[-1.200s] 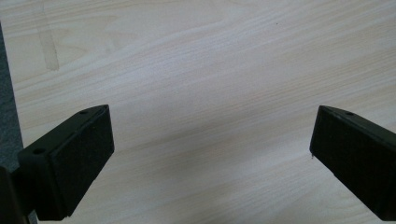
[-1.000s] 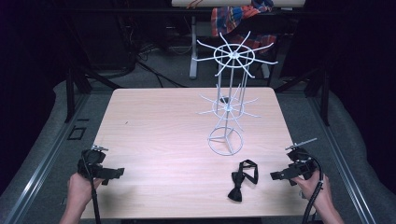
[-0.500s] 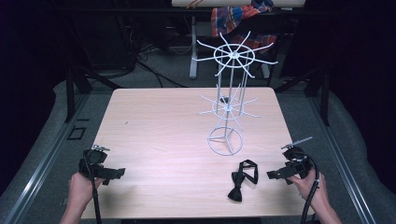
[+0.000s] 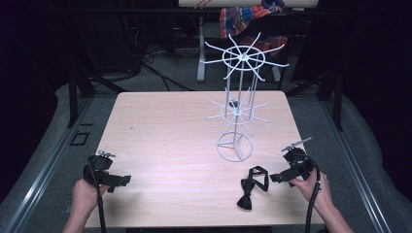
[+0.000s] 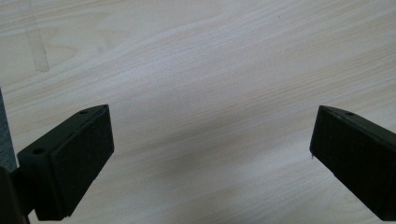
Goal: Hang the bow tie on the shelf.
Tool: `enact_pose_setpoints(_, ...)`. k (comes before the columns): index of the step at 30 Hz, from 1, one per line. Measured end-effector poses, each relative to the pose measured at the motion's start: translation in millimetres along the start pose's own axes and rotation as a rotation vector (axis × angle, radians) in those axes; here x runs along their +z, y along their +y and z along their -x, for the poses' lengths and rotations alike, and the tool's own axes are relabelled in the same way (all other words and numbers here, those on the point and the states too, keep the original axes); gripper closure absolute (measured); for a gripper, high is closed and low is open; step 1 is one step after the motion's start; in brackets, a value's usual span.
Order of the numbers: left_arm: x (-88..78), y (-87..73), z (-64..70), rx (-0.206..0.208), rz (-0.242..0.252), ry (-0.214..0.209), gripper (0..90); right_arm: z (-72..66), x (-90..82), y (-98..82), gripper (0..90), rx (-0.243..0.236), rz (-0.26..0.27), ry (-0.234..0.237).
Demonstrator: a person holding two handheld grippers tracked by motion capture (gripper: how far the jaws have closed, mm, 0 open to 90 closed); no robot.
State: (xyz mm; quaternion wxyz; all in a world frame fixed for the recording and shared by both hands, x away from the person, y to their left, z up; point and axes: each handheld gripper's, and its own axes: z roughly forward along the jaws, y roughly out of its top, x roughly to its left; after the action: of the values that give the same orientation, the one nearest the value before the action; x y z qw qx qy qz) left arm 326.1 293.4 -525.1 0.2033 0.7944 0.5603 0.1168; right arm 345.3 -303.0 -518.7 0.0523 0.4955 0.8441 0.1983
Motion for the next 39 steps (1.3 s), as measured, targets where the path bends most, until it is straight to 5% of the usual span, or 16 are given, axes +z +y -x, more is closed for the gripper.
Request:
enact_pose_setpoints(7,1.3,0.6,0.4,0.002,-0.008,-0.001,0.0,-8.9,12.4,9.2,33.2,-0.009,0.03,0.054)
enact_pose_setpoints(9,1.3,0.4,0.3,0.001,-0.009,-0.002,0.0,-11.8,14.1,13.8,39.4,-0.042,-0.019,0.03)
enact_pose_setpoints(11,1.6,0.2,0.0,0.0,-0.009,0.0,0.0,-18.9,21.3,15.2,49.1,0.001,0.035,0.055)
enact_pose_setpoints(12,1.8,0.2,-0.2,-0.001,-0.011,0.0,0.0,-16.9,16.9,19.5,53.3,-0.057,-0.027,0.007)
enact_pose_setpoints(14,2.1,0.1,-0.4,-0.004,-0.013,0.001,0.0,-20.2,22.5,22.7,57.8,-0.06,-0.015,0.033)
enact_pose_setpoints(19,1.5,-0.1,-0.1,-0.003,-0.009,0.001,0.0,-24.6,29.0,27.5,61.6,-0.088,-0.063,0.015)
enact_pose_setpoints(32,1.9,0.1,1.0,0.005,-0.011,0.001,0.0,-27.3,33.5,26.8,73.5,-0.084,-0.087,-0.012)
enact_pose_setpoints(39,2.0,0.2,0.7,0.005,-0.011,0.002,0.0,-28.5,38.6,28.9,72.8,-0.09,-0.094,-0.023)
